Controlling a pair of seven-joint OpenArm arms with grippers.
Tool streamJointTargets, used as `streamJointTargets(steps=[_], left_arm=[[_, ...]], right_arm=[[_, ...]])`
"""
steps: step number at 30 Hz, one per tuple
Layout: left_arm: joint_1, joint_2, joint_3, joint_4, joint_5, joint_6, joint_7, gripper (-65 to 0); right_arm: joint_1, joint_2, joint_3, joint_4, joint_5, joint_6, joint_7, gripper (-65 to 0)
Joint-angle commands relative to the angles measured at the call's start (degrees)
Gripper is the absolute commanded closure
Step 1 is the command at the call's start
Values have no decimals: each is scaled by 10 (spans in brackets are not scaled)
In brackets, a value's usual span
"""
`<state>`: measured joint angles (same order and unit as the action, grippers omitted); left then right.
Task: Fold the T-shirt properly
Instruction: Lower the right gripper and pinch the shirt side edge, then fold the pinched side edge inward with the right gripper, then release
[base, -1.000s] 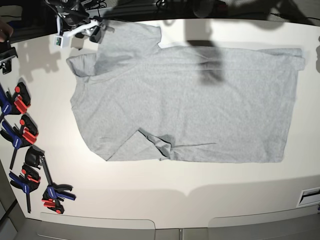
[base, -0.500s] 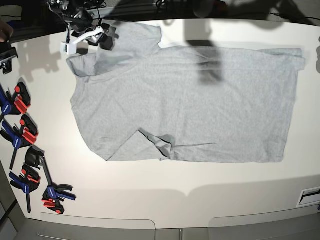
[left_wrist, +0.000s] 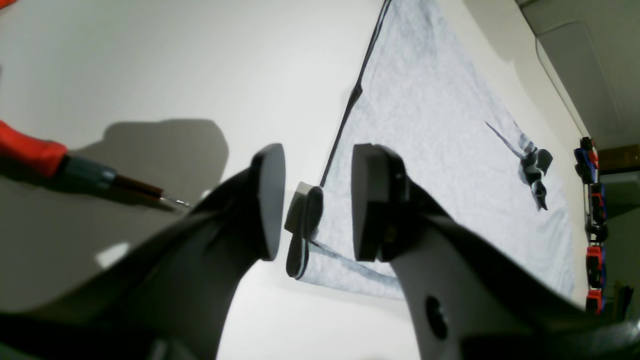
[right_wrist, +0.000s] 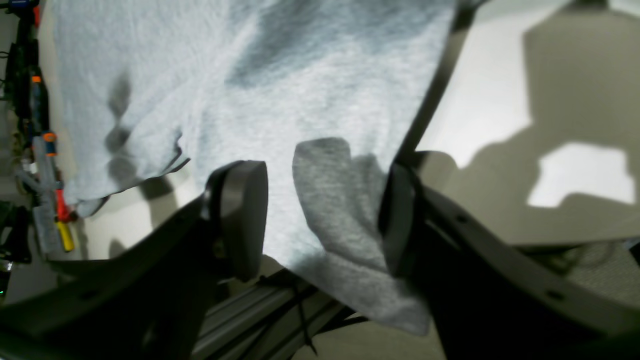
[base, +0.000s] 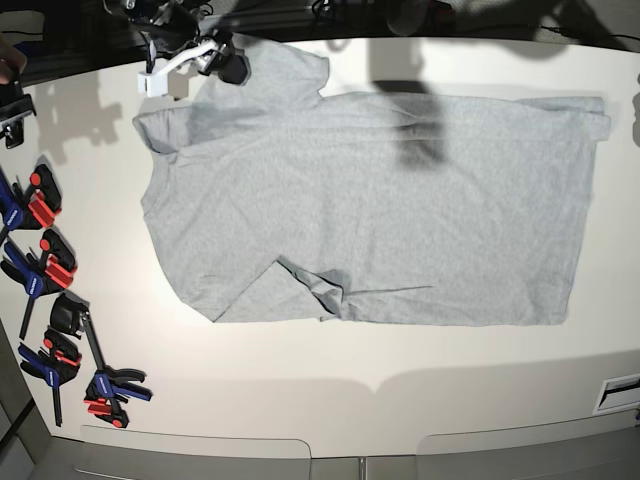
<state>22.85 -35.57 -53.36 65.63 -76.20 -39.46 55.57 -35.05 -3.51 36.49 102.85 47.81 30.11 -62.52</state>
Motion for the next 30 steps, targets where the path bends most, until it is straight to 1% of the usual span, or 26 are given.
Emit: streamJointTargets(steps=[1,2,4,5,6,8,11,14,16,19,22,24,26,29,30], left_arm=[[2,-16,-7,7,-12,-5,-7,-207],[2,-16,-7,7,-12,-5,-7,-207],[2,-16,-7,7,-12,-5,-7,-207],[2,-16,-7,7,-12,-5,-7,-207],[2,-16,-7,7,-12,-5,-7,-207],[2,-16,-7,7,-12,-5,-7,-207],[2,-16,-7,7,-12,-5,-7,-207],[2,-16,-7,7,-12,-5,-7,-207],[2,-16,-7,7,-12,-5,-7,-207],[2,-16,-7,7,-12,-5,-7,-207],[2,-16,-7,7,-12,-5,-7,-207],[2,-16,-7,7,-12,-5,-7,-207],[2,-16,-7,7,-12,-5,-7,-207],[2,-16,-7,7,-12,-5,-7,-207],[2,-16,-7,7,-12,-5,-7,-207]], right_arm=[[-2,2,1,6,5,8,-1,-270],[-1,2,1,6,5,10,0,-210],[2,2,1,6,12,10,6,-55],[4,2,1,6,23,10,8,0],[10,2,1,6,33,12,8,0],[28,2,1,6,53,28,8,0],[68,2,-3,6,79,42,8,0],[113,2,-25,6,72,44,14,0],[141,2,-49,6,51,44,29,0],[181,2,-98,6,-4,44,58,0],[212,2,-150,6,-99,42,99,0],[227,2,-178,6,-166,24,130,0],[238,2,-195,6,-218,4,162,0],[250,2,-206,5,-265,-23,197,0],[256,2,-207,5,-272,-26,205,0]])
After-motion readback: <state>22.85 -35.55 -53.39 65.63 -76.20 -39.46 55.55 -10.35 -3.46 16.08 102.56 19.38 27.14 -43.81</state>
